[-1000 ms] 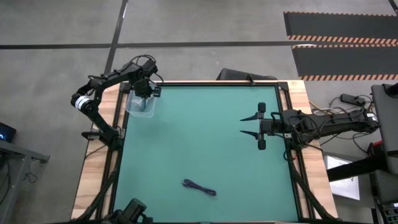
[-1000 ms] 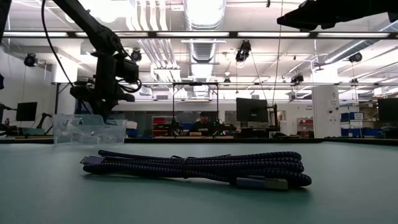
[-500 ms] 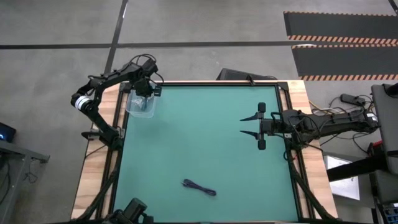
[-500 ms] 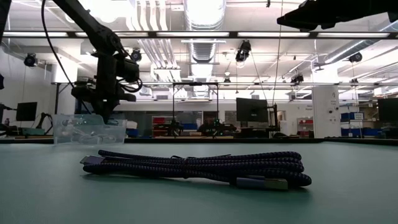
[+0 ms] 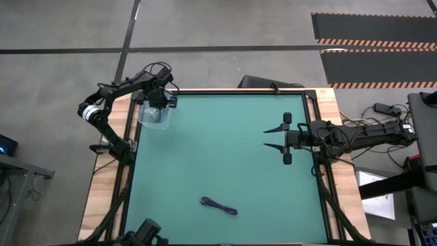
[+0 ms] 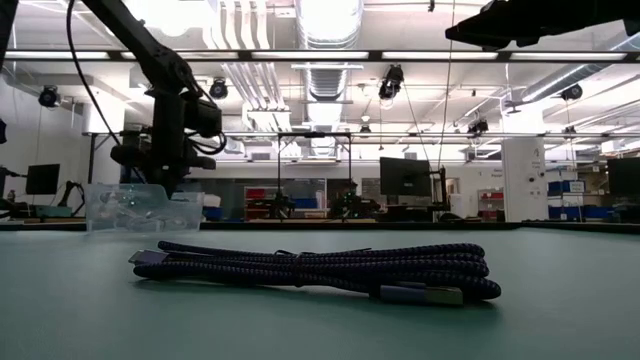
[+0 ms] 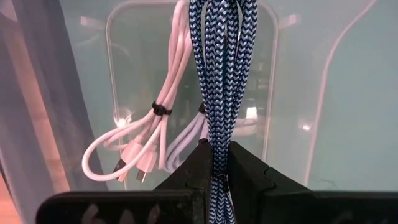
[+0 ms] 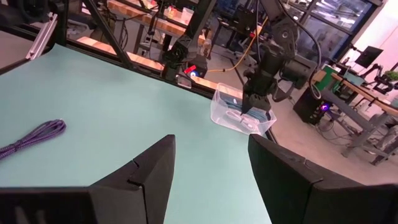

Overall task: Pick and place USB-C Cables
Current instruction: Put the blue charger cable into the transparent bin

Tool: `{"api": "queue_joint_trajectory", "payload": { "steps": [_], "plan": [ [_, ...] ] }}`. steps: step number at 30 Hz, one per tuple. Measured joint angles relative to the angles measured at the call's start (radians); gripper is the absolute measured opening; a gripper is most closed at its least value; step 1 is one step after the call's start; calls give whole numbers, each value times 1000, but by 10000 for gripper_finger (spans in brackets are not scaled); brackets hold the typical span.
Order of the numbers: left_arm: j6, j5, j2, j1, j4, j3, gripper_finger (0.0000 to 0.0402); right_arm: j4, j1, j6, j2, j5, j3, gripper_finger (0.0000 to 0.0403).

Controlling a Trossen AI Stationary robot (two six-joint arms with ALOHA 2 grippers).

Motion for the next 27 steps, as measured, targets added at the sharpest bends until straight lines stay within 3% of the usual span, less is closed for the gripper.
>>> {"api": "queue_joint_trajectory", "payload": {
  "steps": [27],
  "plan": [
    [9,0,0,0,53,-30,20,0,0,-2,0,0,0,196]
  ]
}}
